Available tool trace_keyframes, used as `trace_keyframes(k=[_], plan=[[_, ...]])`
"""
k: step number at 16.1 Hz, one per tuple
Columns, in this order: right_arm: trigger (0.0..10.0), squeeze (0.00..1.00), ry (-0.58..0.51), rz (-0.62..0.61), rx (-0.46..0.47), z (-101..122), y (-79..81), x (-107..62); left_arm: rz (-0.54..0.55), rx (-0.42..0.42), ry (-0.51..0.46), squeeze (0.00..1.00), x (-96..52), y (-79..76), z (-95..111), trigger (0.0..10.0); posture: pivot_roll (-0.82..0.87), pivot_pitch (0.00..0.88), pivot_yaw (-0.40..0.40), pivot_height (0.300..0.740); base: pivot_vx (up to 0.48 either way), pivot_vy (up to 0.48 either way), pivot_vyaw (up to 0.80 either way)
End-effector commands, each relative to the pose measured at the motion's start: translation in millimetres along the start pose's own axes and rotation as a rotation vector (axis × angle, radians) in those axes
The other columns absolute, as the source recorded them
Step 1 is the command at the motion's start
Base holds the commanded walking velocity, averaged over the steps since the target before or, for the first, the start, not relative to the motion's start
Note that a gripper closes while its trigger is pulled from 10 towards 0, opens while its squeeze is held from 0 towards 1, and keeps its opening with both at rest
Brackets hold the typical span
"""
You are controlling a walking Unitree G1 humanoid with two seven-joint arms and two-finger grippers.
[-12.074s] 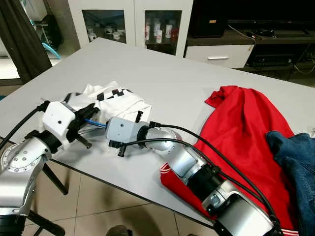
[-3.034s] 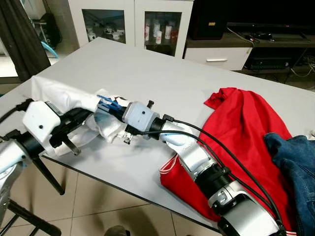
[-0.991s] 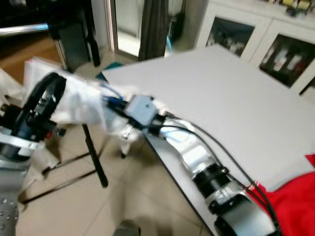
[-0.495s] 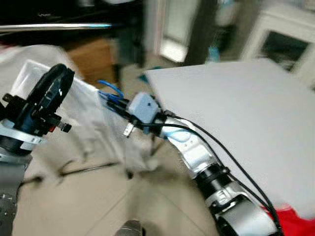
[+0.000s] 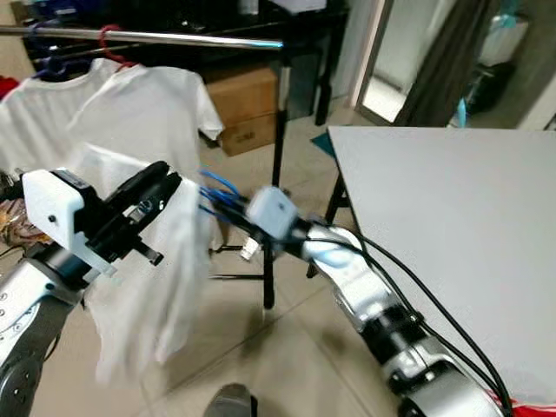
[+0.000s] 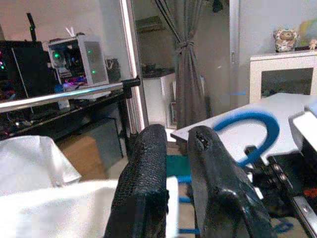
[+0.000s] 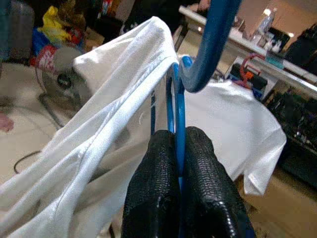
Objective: Hang hanger
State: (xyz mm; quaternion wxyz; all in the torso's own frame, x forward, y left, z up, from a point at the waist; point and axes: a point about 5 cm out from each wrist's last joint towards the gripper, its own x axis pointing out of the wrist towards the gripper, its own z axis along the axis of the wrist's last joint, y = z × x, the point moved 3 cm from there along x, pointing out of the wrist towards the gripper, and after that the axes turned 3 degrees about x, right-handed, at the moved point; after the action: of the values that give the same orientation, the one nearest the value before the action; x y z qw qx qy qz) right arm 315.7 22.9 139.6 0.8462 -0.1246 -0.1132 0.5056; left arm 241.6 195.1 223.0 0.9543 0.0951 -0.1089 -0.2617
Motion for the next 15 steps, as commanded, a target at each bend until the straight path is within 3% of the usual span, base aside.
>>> trace_keyframes(k=[1, 4, 6, 9, 12, 13, 15], plan=[[10.0, 0.0, -0.046, -0.012, -0.037, 8.9, -3.3, -0.4, -0.005, 0.028, 0.018, 0.0, 2.2, -1.5, -1.3, 10.0, 0.16, 0.0, -0.042, 0.74, 0.0, 0.0, 0.0], [10.0, 0.0, -0.048, -0.014, -0.054, -0.6, 4.1, -7.5, -0.042, 0.131, 0.097, 0.0, -0.1, 0.3, -4.9, 10.0, 0.16, 0.0, -0.045, 0.74, 0.0, 0.0, 0.0], [10.0, 0.0, -0.048, -0.002, -0.096, -10.6, 11.4, -15.1, -0.146, 0.17, 0.171, 1.0, -12.3, 0.4, -3.3, 10.0, 0.16, 0.0, -0.044, 0.74, 0.0, 0.0, 0.0], [10.0, 0.0, -0.03, 0.009, -0.117, -22.7, 15.4, -24.0, -0.197, 0.175, 0.238, 1.0, -22.0, 2.6, -7.5, 10.0, 0.16, 0.0, -0.042, 0.74, 0.0, 0.0, 0.0], [10.0, 0.0, -0.016, 0.031, -0.152, -30.6, 19.3, -30.0, -0.217, 0.267, 0.327, 1.0, -25.9, 5.3, -16.9, 10.0, 0.16, 0.0, -0.042, 0.74, 0.0, 0.0, 0.0], [10.0, 0.0, -0.017, 0.043, -0.166, -32.2, 20.4, -32.2, -0.244, 0.351, 0.436, 0.0, -33.1, 9.2, -32.0, 10.0, 0.16, 0.0, -0.042, 0.74, 0.0, 0.0, 0.0], [10.0, 0.0, -0.012, 0.061, -0.189, -35.6, 21.6, -36.3, -0.25, 0.412, 0.495, 0.0, -38.2, 18.1, -38.7, 10.0, 0.16, 0.0, -0.041, 0.74, 0.0, 0.0, 0.0]])
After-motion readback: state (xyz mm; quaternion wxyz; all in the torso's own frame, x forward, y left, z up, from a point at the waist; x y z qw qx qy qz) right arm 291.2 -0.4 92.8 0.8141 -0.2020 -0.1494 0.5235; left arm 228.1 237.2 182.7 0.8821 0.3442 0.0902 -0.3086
